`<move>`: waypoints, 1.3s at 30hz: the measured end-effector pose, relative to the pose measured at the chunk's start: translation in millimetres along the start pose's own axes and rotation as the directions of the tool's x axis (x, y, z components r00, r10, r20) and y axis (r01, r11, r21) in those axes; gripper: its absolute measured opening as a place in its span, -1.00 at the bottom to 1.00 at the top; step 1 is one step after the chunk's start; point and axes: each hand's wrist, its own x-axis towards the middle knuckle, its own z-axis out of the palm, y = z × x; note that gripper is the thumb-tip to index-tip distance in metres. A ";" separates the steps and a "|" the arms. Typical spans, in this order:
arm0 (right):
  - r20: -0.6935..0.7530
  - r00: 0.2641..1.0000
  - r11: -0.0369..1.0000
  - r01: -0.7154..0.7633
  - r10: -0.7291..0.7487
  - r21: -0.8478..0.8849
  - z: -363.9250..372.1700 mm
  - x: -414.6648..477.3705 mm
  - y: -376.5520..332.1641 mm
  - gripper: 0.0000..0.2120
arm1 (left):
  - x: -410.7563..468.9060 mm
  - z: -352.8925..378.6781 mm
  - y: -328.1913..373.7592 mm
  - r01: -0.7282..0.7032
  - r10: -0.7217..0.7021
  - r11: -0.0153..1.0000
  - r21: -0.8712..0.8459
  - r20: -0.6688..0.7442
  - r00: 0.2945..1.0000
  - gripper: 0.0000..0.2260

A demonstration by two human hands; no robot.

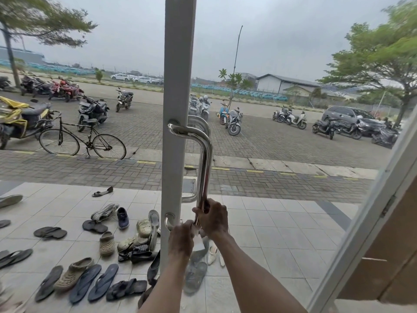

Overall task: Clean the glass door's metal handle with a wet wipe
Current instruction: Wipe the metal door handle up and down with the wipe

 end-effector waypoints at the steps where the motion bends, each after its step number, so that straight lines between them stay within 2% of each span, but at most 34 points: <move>1: 0.002 1.000 1.000 0.004 -0.004 -0.005 -0.6 0.4 -0.4 -0.76 | 0.0 1.4 -7.8 -0.033 0.035 0.994 0.106 -0.008 0.999 -0.78; 3: 0.002 1.000 1.000 0.008 -0.008 -0.015 -1.7 2.4 -1.0 -0.75 | 3.0 -1.3 -17.1 -0.067 0.062 0.965 0.253 0.028 0.998 -0.77; 8: 0.021 1.000 1.000 -0.011 0.012 -0.019 -4.0 2.2 -4.7 -0.72 | 17.6 -8.2 -23.5 -0.069 0.035 0.876 0.478 0.079 0.996 -0.75; 12: 0.021 0.999 0.999 -0.026 0.027 -0.026 -5.7 3.2 -6.6 -0.72 | 16.0 -8.5 -9.6 -0.049 -0.018 0.911 0.408 0.159 0.987 -0.76; 17: 0.013 0.999 0.998 -0.043 0.044 -0.043 -6.0 3.2 -8.1 -0.73 | 19.2 -15.5 -6.3 -0.087 0.022 0.951 0.296 0.215 0.976 -0.76; 19: 0.026 0.998 0.998 -0.047 0.049 -0.052 -6.2 4.1 -9.1 -0.73 | 21.0 -19.2 -15.9 -0.103 0.034 0.948 0.302 0.224 0.974 -0.76; 23: 0.046 0.997 0.997 -0.055 0.058 -0.050 -5.0 3.5 -10.8 -0.73 | 31.3 -22.8 -33.3 -0.037 -0.039 0.918 0.394 0.184 0.982 -0.76; 27: 0.039 0.997 0.997 -0.062 0.064 -0.051 -5.7 6.1 -14.7 -0.73 | 38.1 -16.9 -19.3 -0.009 -0.063 0.936 0.353 0.191 0.980 -0.76; 33: 0.051 0.996 0.995 -0.076 0.079 -0.070 -6.3 2.8 -14.7 -0.75 | 23.2 -11.0 -8.6 -0.101 0.036 0.958 0.267 0.235 0.971 -0.81; 35: 0.054 0.995 0.994 -0.081 0.084 -0.070 -5.8 2.2 -15.1 -0.75 | 29.3 -15.8 -23.9 -0.121 0.037 0.944 0.306 0.267 0.963 -0.82; 39: 0.064 0.994 0.994 -0.085 0.089 -0.065 -5.2 2.8 -14.9 -0.76 | 45.4 -27.1 -38.3 -0.048 -0.031 0.920 0.388 0.194 0.980 -0.74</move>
